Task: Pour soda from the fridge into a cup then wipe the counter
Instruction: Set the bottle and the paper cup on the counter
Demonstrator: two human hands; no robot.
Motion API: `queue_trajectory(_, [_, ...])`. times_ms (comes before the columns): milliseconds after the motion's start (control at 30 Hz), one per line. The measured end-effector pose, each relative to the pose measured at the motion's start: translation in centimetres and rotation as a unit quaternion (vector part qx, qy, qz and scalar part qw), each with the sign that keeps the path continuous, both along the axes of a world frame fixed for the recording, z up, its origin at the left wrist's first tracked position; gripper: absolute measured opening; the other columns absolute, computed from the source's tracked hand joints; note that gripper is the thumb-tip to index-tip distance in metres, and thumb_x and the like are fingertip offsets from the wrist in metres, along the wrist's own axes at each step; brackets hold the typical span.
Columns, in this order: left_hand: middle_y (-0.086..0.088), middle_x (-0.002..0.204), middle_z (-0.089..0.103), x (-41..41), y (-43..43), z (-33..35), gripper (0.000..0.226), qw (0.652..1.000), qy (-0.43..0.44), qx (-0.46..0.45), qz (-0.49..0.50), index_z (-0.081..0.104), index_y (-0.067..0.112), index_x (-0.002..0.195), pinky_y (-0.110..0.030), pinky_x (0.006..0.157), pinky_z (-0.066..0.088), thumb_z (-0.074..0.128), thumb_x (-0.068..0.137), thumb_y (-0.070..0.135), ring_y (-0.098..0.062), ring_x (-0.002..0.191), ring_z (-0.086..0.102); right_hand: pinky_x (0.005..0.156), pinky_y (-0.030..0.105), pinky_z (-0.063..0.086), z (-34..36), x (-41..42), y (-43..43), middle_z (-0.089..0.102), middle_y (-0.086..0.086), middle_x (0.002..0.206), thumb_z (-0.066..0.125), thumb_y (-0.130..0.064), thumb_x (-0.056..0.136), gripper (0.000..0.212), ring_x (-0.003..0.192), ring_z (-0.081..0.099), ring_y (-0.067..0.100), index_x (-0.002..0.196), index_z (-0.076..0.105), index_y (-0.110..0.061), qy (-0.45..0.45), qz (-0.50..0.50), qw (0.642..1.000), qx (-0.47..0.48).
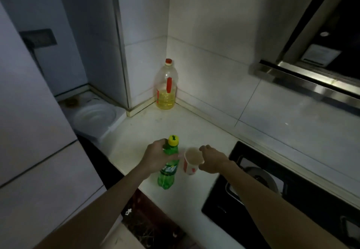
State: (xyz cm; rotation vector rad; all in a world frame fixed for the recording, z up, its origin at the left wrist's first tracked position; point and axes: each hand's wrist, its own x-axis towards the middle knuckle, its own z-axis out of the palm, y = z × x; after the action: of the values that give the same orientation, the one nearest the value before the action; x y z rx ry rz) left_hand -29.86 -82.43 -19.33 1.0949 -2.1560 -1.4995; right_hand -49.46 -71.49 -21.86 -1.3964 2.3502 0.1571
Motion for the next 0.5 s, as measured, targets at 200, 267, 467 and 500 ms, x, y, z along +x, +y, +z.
queue_trajectory(200, [0.002,0.099,0.074,-0.8,-4.8,-3.0,0.044,0.998,-0.028,0.018,-0.052,0.070,0.017,0.100,-0.044,0.090,0.055,0.087,0.065,0.037,-0.016,0.096,0.068,0.106,0.051,0.037,-4.3,-0.3,-3.5,0.015,0.011,0.152,0.080,-0.046,0.071,0.115,0.135,0.027,0.035,0.151,0.003,-0.016,-0.041,-0.097,0.994,0.011])
queue_trajectory(267, [0.001,0.101,0.073,-1.3,-5.7,-3.6,0.045,0.998,-0.030,0.022,-0.058,0.069,0.016,0.103,-0.044,0.090,0.055,0.087,0.067,0.037,-0.017,0.097,0.068,0.104,0.051,0.039,-5.3,-0.4,-4.1,0.018,0.010,0.149,0.081,-0.045,0.069,0.116,0.134,0.029,0.034,0.151,0.004,-0.015,-0.047,-0.110,0.993,0.005])
queue_trajectory(467, [0.002,0.100,0.073,-3.1,-6.4,-4.3,0.044,0.997,-0.026,0.031,-0.065,0.069,0.017,0.103,-0.044,0.090,0.055,0.087,0.067,0.034,-0.017,0.096,0.068,0.091,0.046,0.049,-6.9,0.1,-3.7,0.031,0.009,0.138,0.077,-0.032,0.073,0.093,0.123,0.038,0.030,0.145,0.020,-0.014,-0.017,-0.122,0.991,-0.048])
queue_trajectory(500, [0.002,0.099,0.073,-3.5,-6.3,-4.2,0.043,0.997,-0.028,0.029,-0.071,0.069,0.017,0.102,-0.043,0.090,0.056,0.087,0.067,0.034,-0.017,0.095,0.068,0.090,0.045,0.049,-6.8,0.0,-3.5,0.031,0.009,0.138,0.077,-0.032,0.073,0.092,0.122,0.038,0.030,0.145,0.021,-0.013,-0.017,-0.125,0.990,-0.059])
